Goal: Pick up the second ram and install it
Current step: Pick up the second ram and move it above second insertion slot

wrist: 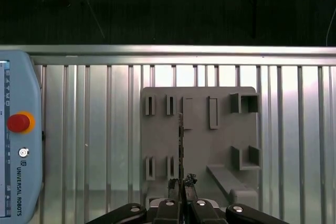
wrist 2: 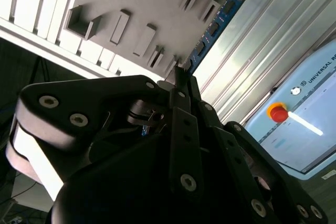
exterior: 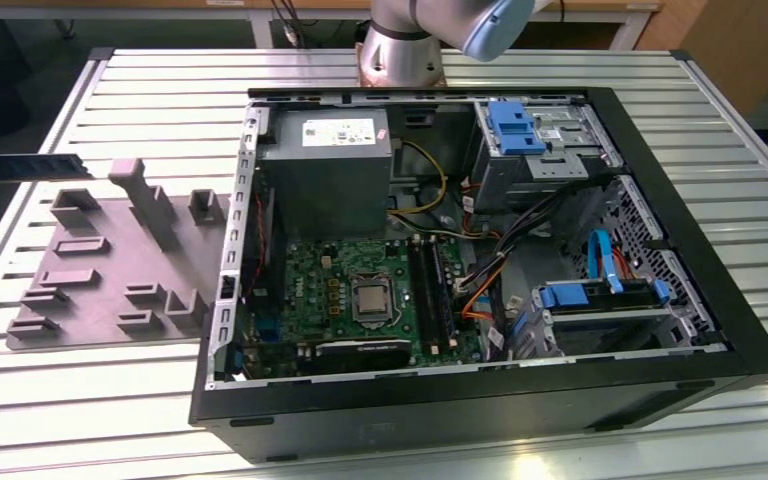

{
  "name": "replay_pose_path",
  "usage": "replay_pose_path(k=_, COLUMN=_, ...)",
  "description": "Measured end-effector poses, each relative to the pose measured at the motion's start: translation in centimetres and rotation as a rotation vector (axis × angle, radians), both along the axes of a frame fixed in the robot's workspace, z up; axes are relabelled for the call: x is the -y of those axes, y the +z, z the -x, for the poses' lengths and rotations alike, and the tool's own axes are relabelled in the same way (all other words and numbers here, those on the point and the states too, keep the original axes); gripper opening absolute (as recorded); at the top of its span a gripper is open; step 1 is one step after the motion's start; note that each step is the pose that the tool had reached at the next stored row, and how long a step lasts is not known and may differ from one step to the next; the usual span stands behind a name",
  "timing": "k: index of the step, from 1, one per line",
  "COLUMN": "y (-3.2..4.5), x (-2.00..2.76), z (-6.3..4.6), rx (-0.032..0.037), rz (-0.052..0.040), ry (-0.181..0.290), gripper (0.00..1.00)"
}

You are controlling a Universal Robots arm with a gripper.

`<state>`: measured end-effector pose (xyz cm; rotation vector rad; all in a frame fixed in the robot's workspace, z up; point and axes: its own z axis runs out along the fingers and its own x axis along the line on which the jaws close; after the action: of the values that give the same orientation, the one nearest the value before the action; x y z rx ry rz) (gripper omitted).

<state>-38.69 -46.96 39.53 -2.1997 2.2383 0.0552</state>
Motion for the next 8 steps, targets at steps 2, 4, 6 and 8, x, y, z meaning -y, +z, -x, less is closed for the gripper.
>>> replay_pose_path(k=2, y=0.0, x=0.0, z=-0.11, rx=0.0, rz=0.0, ry=0.0, gripper=0.14)
replay_pose_path(k=4, y=0.01, x=0.0, z=-0.24, rx=-0.0001, rz=0.0001, ry=0.0, gripper=0.14)
replay_pose_path(k=6, y=0.01, x=0.0, z=-0.41, rx=-0.0001, rz=0.0, ry=0.0, gripper=0.14)
replay_pose_path(k=8, y=0.01, x=0.0, z=-0.6, rx=-0.0001, rz=0.0001, ry=0.0, gripper=0.14)
